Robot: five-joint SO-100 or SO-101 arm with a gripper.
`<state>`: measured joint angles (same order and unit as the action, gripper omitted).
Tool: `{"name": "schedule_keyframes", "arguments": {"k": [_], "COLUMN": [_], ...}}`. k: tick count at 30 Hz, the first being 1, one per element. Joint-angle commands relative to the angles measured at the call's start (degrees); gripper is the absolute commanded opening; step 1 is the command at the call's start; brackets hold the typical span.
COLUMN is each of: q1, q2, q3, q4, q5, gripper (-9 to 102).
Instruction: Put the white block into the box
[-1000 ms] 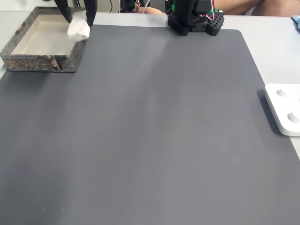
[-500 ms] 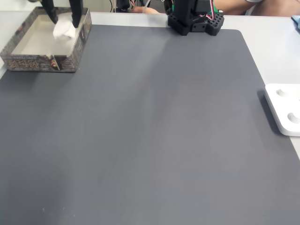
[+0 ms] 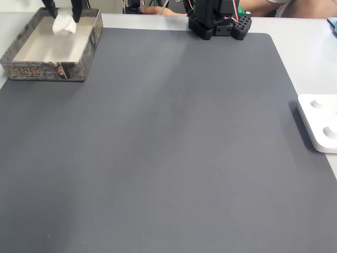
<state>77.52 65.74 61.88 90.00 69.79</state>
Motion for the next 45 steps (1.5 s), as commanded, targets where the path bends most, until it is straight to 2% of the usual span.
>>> {"name": "schedule_keyframes", "arguments": {"k": [1, 22, 45], "q1": [1.23, 2.02, 1.49], "q2": [-0.26, -11.34, -14.77], "q3": [-5.19, -15.29, -16.52], "q4": [-0.53, -2.37, -5.45], "q5": [0.79, 2.29, 2.02], "gripper": [-2, -2, -1]}}
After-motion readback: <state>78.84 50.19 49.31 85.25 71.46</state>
